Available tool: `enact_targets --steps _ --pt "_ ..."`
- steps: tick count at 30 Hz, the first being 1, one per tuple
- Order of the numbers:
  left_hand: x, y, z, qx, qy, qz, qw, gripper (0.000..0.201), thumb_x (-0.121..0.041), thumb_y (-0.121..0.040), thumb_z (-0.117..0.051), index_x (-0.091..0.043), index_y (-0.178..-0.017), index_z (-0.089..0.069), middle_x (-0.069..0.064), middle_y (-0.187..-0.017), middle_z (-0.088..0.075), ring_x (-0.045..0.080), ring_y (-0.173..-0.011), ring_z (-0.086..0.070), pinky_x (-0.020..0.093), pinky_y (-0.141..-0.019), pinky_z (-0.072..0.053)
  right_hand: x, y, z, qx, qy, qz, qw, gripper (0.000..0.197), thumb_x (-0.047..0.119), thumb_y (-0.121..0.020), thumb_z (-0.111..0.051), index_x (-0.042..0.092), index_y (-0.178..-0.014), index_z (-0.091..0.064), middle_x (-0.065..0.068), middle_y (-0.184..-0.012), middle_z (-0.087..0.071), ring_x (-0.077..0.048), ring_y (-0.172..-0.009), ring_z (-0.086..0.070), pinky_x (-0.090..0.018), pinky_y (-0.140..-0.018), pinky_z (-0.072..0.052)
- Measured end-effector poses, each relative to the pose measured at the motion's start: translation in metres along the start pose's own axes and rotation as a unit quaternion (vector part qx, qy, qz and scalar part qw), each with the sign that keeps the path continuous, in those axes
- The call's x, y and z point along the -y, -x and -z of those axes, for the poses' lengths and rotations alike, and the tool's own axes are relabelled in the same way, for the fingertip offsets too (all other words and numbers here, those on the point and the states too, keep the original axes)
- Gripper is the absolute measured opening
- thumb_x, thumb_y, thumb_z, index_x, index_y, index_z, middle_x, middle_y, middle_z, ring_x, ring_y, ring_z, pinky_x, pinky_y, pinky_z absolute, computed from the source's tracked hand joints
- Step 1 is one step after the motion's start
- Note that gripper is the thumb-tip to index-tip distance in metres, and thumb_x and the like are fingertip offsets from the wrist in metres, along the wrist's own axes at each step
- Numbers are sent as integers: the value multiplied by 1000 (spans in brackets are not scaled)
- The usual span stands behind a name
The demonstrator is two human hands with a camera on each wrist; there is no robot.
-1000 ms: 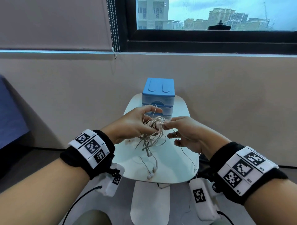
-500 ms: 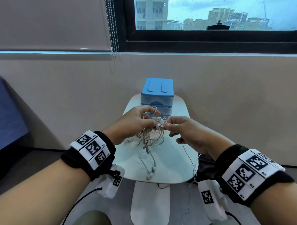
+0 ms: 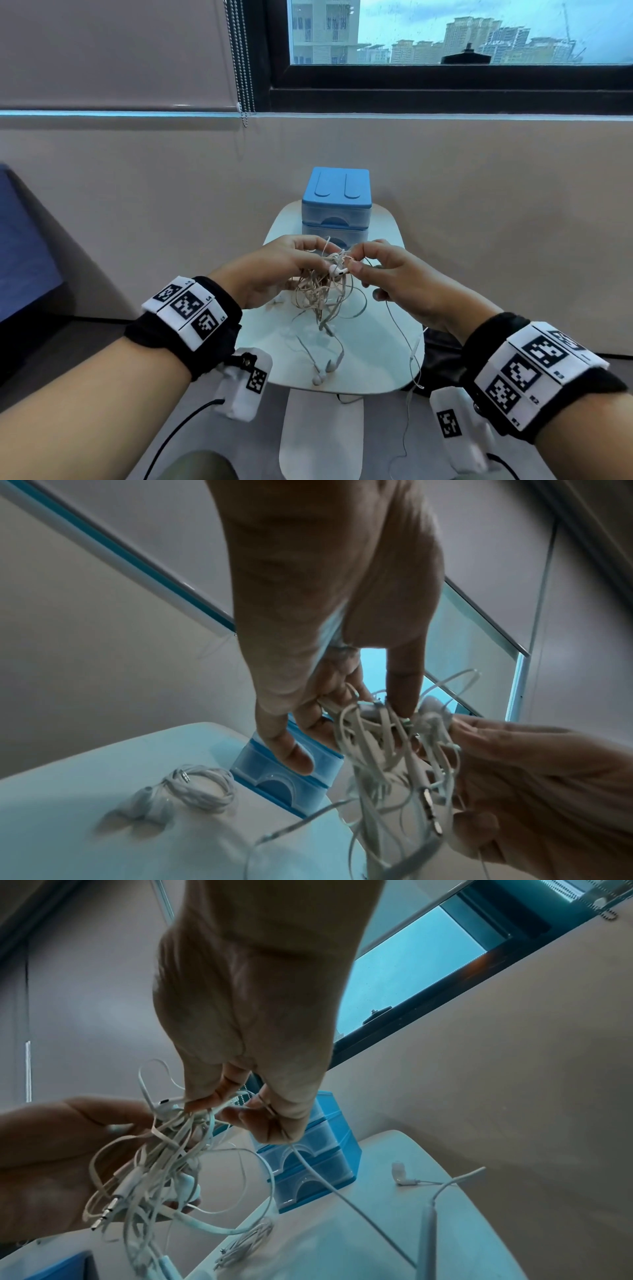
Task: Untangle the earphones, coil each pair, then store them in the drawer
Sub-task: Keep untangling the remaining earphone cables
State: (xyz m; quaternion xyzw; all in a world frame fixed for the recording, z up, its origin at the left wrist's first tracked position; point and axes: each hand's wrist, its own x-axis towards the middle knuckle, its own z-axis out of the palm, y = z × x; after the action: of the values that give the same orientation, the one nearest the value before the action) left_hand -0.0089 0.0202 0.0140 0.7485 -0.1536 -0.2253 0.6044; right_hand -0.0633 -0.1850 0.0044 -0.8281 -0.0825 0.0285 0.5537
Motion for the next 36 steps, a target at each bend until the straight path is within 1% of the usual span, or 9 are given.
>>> enact_targets --steps 6,9,14,17,20,25,29,33,36 --pt "5 -1 4 1 -90 -24 996 25 -7 -91 -74 -16 -114 -72 15 -98 -75 19 -88 -65 30 -77 -49 2 1 10 62 -162 -94 980 14 22 -102 -60 15 -108 -69 1 -100 -61 -11 -78 -49 -27 -69 -38" --pt "5 0 1 -14 -142 -74 987 20 -8 -91 -75 -17 -109 -72 2 -83 -68 15 -79 -62 33 -76 -49 4 1 16 68 -211 -146 964 17 18 -100 -58 15 -110 -72 2 -105 -69 -13 -75 -51 -26 -64 -36" --pt "6 0 -4 -47 -194 -140 970 14 -13 -90 -78 -18 -100 -70 8 -85 -71 14 -75 -61 37 -73 -51 9 0 18 50 -89 -154 983 11 16 -95 -58 15 -94 -69 1 -92 -65 -15 -72 -49 -27 -61 -33" --pt "8 -2 -5 -73 -229 -166 956 14 -12 -89 -78 -21 -94 -69 -4 -80 -70 8 -73 -61 31 -73 -52 16 1 15 43 37 -110 992 10 15 -93 -62 17 -85 -68 -1 -81 -64 -15 -75 -46 -26 -60 -31" --pt "9 -2 -7 -82 -236 -184 951 15 -15 -86 -81 -21 -93 -70 -6 -81 -68 7 -73 -61 26 -72 -52 20 1 12 22 128 -52 990 14 20 -93 -70 16 -80 -70 4 -74 -66 -4 -65 -48 -19 -58 -37" --pt "8 0 -8 -72 -209 -192 956 16 -17 -85 -83 -17 -95 -71 3 -87 -72 19 -79 -67 37 -74 -58 21 1 9 -22 175 1 984 17 25 -91 -76 12 -81 -69 5 -78 -69 6 -53 -48 -9 -52 -36" --pt "8 2 -5 -82 -230 -194 950 13 -10 -87 -79 -17 -95 -72 4 -90 -74 22 -86 -69 35 -78 -57 28 1 14 -66 167 -2 984 13 22 -91 -75 16 -92 -64 0 -89 -66 -3 -57 -48 -14 -51 -38" --pt "8 3 -3 -83 -247 -195 946 14 -10 -88 -78 -22 -94 -73 -1 -90 -74 16 -85 -68 29 -77 -56 36 1 19 -70 240 16 968 11 22 -93 -73 23 -102 -68 -2 -80 -61 -12 -62 -49 -13 -47 -37" --pt "5 3 -5 -80 -251 -200 944 14 -10 -89 -77 -22 -94 -73 0 -90 -74 15 -85 -69 33 -81 -58 42 0 15 -63 292 39 954 9 26 -94 -73 18 -93 -75 5 -63 -50 -9 -56 -42 -13 -49 -36"
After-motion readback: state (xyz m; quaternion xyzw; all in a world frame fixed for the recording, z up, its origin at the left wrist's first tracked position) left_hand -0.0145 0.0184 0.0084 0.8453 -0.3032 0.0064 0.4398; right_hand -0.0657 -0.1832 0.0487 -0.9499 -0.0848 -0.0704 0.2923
